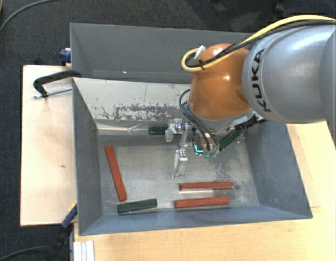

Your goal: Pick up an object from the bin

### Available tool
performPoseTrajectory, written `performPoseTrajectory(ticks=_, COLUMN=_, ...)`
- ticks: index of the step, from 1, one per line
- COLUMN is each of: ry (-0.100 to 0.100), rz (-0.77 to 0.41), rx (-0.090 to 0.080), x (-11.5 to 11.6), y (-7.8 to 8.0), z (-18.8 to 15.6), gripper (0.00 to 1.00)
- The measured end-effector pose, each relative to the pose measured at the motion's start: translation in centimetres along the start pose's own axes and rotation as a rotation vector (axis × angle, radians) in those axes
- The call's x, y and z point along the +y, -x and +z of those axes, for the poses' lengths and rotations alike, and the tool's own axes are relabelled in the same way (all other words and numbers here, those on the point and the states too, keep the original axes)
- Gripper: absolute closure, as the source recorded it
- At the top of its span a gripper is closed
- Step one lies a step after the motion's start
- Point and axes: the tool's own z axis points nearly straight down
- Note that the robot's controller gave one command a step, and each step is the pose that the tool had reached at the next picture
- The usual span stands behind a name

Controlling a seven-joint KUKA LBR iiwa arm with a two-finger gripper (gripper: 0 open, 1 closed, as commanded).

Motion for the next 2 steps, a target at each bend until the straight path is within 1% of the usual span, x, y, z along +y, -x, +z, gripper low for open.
performPoseTrajectory(ticks=1, ry=-0.004, rz=0.019, rx=0.0, x=-8.3, y=-1.6, z=6.5, gripper=0.0)
performPoseTrajectory(ticks=2, ry=-0.002, rz=-0.163, rx=-0.008, x=-11.6, y=-5.2, z=8.8, gripper=0.0)
